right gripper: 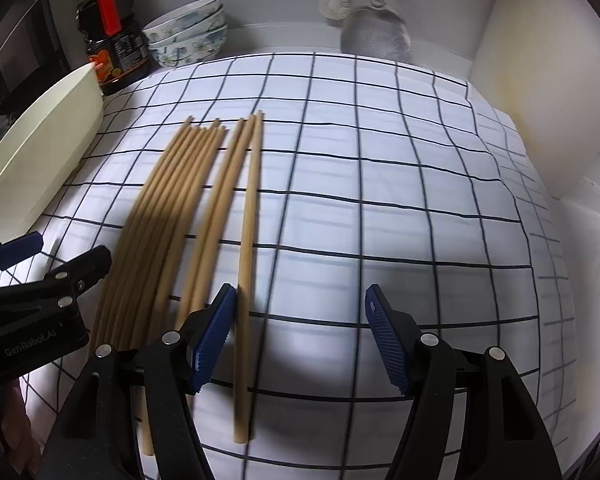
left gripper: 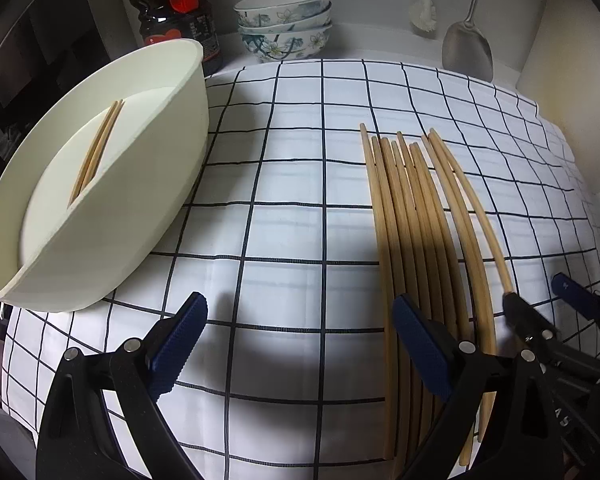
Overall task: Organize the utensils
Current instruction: 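Move the right gripper back over the chopsticks and grasp another chopstick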
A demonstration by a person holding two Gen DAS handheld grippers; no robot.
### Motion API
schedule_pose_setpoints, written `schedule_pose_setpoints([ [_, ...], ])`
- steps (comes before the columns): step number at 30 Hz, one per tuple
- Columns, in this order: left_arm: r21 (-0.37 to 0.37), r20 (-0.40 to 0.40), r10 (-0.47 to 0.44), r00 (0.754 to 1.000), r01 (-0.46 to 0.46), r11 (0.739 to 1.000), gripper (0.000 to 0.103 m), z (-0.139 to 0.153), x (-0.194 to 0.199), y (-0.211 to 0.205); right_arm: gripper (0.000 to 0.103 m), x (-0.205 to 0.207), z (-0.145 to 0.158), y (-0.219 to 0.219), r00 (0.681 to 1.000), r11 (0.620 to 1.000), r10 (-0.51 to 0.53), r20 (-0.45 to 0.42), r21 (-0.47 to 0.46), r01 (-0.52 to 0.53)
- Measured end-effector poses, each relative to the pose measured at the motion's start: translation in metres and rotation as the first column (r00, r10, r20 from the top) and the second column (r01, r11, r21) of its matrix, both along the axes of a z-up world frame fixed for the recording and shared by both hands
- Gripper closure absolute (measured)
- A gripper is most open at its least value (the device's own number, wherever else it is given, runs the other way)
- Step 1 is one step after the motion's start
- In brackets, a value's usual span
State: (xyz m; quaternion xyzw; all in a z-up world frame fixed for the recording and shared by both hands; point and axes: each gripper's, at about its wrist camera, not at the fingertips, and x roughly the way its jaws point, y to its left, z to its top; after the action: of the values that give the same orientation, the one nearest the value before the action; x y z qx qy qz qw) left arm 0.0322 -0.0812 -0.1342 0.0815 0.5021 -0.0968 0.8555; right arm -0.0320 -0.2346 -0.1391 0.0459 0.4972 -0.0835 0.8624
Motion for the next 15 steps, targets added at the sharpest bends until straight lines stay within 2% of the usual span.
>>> schedule_pose_setpoints([
  [10, 0.014, -0.028, -0.004, 1.000, 0.005, 1.000, 0.011, -0.0072, -0.0017, 0.0038, 0.040, -0.0032, -0.0004, -0.0086, 1.000, 1.000, -0.013, 0.004, 0.008, 0.013],
  [15, -0.014, -0.040, 0.016, 0.999, -0.016, 1.000, 0.010, -0.0095, 0.0042, 0.0042, 0.040, -0.0013, -0.0012, -0.0060, 1.000, 1.000, -0.004, 0.011, 0.008, 0.004],
])
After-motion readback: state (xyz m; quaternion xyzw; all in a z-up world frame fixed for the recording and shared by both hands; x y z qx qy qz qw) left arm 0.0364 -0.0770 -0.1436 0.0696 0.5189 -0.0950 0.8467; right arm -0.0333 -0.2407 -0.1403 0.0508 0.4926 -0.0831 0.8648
